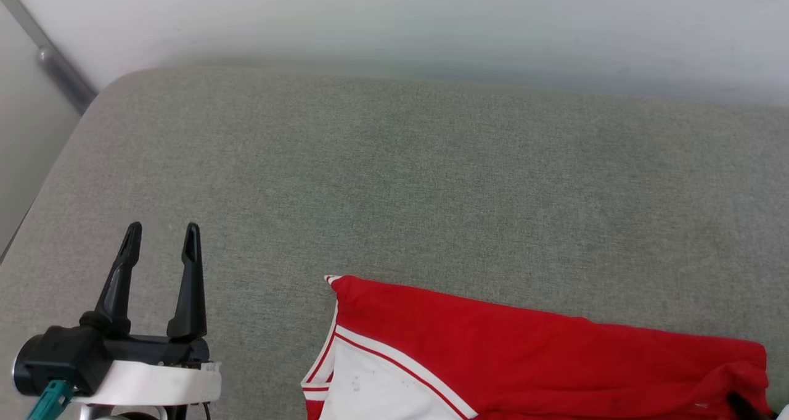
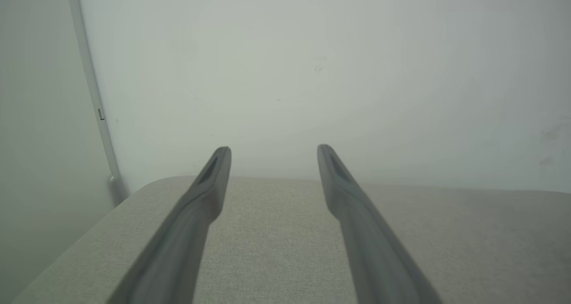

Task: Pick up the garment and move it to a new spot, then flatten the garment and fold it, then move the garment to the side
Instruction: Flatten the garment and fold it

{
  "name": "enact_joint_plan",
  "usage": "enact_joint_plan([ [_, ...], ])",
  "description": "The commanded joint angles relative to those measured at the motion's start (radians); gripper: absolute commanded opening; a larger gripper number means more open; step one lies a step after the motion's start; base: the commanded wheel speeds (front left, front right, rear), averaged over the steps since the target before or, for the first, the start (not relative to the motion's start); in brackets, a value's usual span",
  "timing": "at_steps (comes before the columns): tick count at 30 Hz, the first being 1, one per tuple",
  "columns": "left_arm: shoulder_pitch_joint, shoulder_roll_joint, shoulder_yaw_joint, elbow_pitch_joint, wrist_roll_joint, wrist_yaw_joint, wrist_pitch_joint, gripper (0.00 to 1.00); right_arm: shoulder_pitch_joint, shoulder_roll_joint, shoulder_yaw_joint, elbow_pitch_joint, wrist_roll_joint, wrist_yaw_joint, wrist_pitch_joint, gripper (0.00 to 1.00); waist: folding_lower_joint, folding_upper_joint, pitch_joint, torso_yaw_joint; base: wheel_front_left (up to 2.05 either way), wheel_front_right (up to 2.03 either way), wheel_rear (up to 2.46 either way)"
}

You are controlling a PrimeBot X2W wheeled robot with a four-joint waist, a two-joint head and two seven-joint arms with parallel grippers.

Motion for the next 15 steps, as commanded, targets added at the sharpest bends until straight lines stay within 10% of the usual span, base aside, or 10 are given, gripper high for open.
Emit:
enact_joint_plan([
  [1,0.012,-0.022,0.019,0.011,0.023,-0.028,-0.004,1.0,-0.01,0.01,0.028,0.041,0.031,0.0,-0.009,1.0,0.0,0.0,0.008,0.003,0.0,0.0,0.0],
  [10,-0.003,-0.082,0.063,0.042,0.08,-0.09,-0.004,1.0,0.002,0.008,0.148,0.136,0.1,0.002,-0.001,1.0,0.0,0.0,0.011,0.006,0.0,0.0,0.0],
  [11,-0.004,-0.088,0.067,0.046,0.084,-0.094,-0.004,1.0,0.009,0.004,0.169,0.142,0.106,0.003,-0.001,0.9,0.0,0.0,0.008,0.006,0.0,0.0,0.0],
  [13,-0.002,-0.097,0.073,0.051,0.093,-0.102,-0.004,1.0,0.021,-0.007,0.201,0.155,0.106,0.005,-0.009,0.0,0.0,0.0,0.001,0.004,0.0,0.0,0.0],
  [15,0.0,-0.103,0.078,0.057,0.101,-0.108,-0.004,1.0,0.024,-0.02,0.215,0.16,0.11,0.005,-0.031,0.0,0.0,0.0,-0.006,0.003,0.0,0.0,0.0],
])
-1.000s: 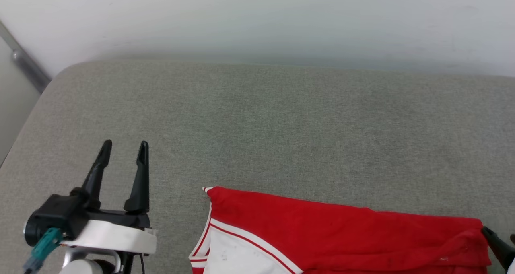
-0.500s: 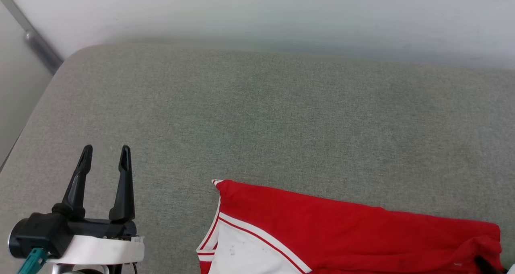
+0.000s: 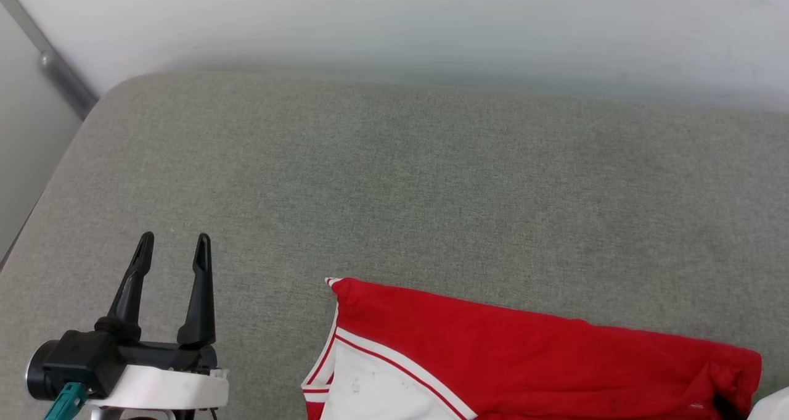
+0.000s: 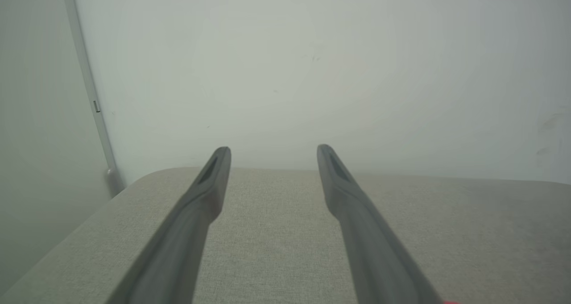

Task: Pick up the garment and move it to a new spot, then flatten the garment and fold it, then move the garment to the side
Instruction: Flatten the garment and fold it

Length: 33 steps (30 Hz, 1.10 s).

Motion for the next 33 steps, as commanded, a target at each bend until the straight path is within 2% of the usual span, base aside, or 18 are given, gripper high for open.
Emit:
enact_joint_plan([
  [1,0.0,-0.004,0.006,0.003,0.007,-0.004,-0.004,1.0,0.034,0.053,0.047,0.056,0.009,0.009,0.007,0.0,0.0001,0.0,-0.008,-0.003,0.0,0.0,0.0],
  [8,0.013,-0.012,0.004,0.024,-0.002,-0.015,-0.003,1.0,-0.002,-0.066,0.001,0.039,-0.04,0.006,-0.108,0.0,0.0001,0.0,-0.028,-0.019,0.0,0.0,0.0],
  [16,0.023,-0.013,0.0,0.025,-0.004,-0.018,-0.003,1.0,-0.016,-0.152,-0.103,0.091,-0.112,0.006,-0.159,0.0,0.0001,0.0,-0.042,-0.038,0.0,0.0,0.0],
  [22,0.035,-0.013,-0.005,0.027,-0.009,-0.018,-0.003,1.0,0.007,-0.141,-0.086,0.036,-0.094,0.007,-0.14,0.0,0.0001,0.0,-0.061,-0.053,0.0,0.0,0.0],
  [27,0.05,-0.018,-0.014,0.031,-0.011,-0.018,-0.003,1.0,0.055,-0.127,-0.011,-0.101,-0.088,0.007,-0.075,0.0,0.0001,0.0,-0.084,-0.064,0.0,0.0,0.0],
  [33,0.059,-0.023,-0.021,0.033,-0.016,-0.018,-0.003,1.0,0.093,-0.065,0.068,-0.292,-0.069,0.007,0.031,0.0,0.0001,0.0,-0.109,-0.068,0.0,0.0,0.0],
])
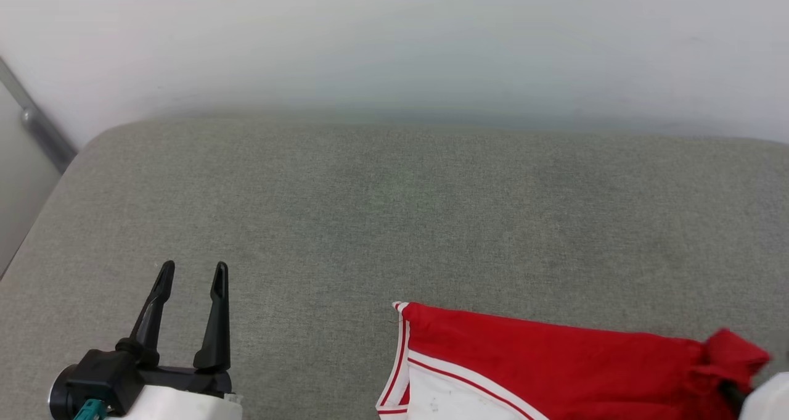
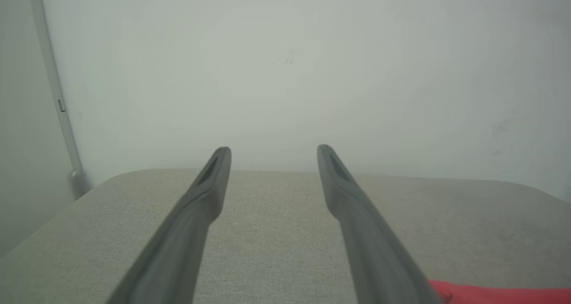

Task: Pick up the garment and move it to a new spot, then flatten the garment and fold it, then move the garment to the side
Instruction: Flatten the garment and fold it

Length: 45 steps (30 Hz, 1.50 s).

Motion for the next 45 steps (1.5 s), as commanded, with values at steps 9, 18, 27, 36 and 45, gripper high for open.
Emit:
enact_joint_plan([
  [9,-0.008,-0.004,-0.034,-0.001,-0.008,-0.001,-0.002,1.0,-0.025,0.153,0.182,-0.15,0.0,-0.001,0.121,0.0,0.0,-0.0001,0.006,0.035,0.0,0.0,0.0],
  [18,-0.022,-0.01,-0.017,-0.01,-0.016,-0.001,-0.002,1.0,-0.068,0.228,0.34,-0.158,0.012,-0.001,0.168,0.0,0.0,-0.0001,0.013,0.095,0.0,0.0,0.0],
  [27,-0.022,-0.008,-0.031,-0.006,-0.021,-0.001,-0.002,1.0,-0.129,0.233,0.429,-0.049,-0.01,-0.001,0.116,0.0,0.0,-0.0001,0.017,0.142,0.0,0.0,0.0],
  [36,-0.038,-0.006,-0.039,0.006,-0.022,-0.001,-0.002,1.0,-0.198,0.233,0.534,0.052,-0.038,-0.001,0.073,1.0,0.0,-0.0001,0.033,0.159,0.0,0.0,0.0],
  [45,-0.04,-0.001,-0.031,0.005,-0.014,-0.001,-0.002,1.0,-0.259,0.231,0.563,-0.024,-0.118,-0.001,0.043,1.0,0.0,-0.0001,0.021,0.127,0.0,0.0,0.0],
])
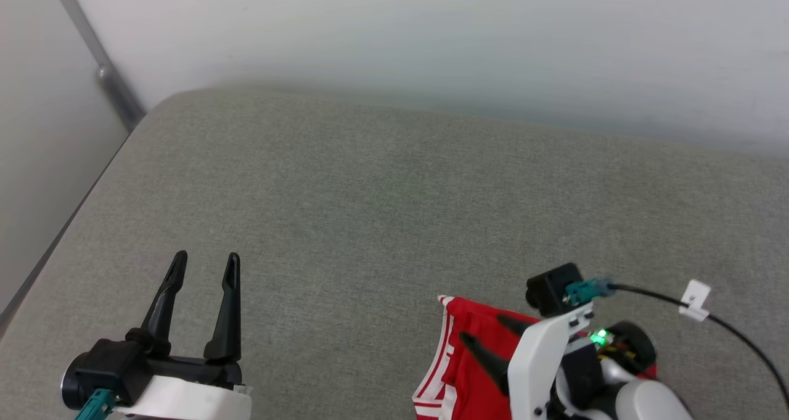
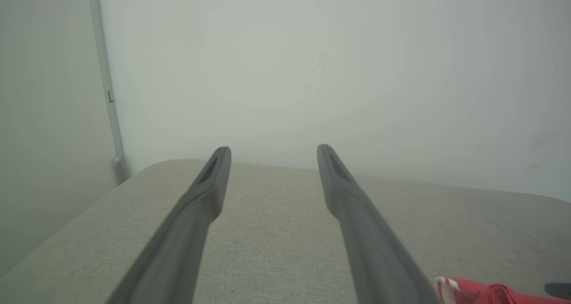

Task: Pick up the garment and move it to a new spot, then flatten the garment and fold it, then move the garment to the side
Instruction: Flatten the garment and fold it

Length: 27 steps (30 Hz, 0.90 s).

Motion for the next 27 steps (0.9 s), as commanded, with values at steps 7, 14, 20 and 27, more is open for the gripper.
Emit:
enact_joint_plan([
  [7,-0.009,0.0,-0.008,-0.007,0.004,-0.001,-0.002,1.0,-0.058,-0.096,-0.109,-0.028,-0.12,0.0,-0.052,1.0,-0.0001,0.0,-0.002,-0.043,0.0,0.0,0.0],
  [14,-0.011,-0.008,-0.009,-0.011,0.002,-0.001,-0.002,1.0,-0.063,-0.232,-0.247,-0.027,-0.164,-0.001,-0.252,1.0,-0.0001,0.0,0.01,-0.091,0.0,0.0,0.0],
  [20,-0.025,-0.012,-0.03,-0.007,0.005,-0.001,-0.002,1.0,-0.005,-0.231,-0.387,-0.02,-0.172,0.0,-0.482,1.0,-0.0001,0.0,0.027,-0.113,0.0,0.0,0.0],
  [27,-0.027,-0.009,-0.054,0.003,0.003,-0.001,-0.002,1.0,0.096,-0.142,-0.477,-0.088,-0.192,0.0,-0.716,1.0,-0.0001,0.0,0.037,-0.133,0.0,0.0,0.0],
])
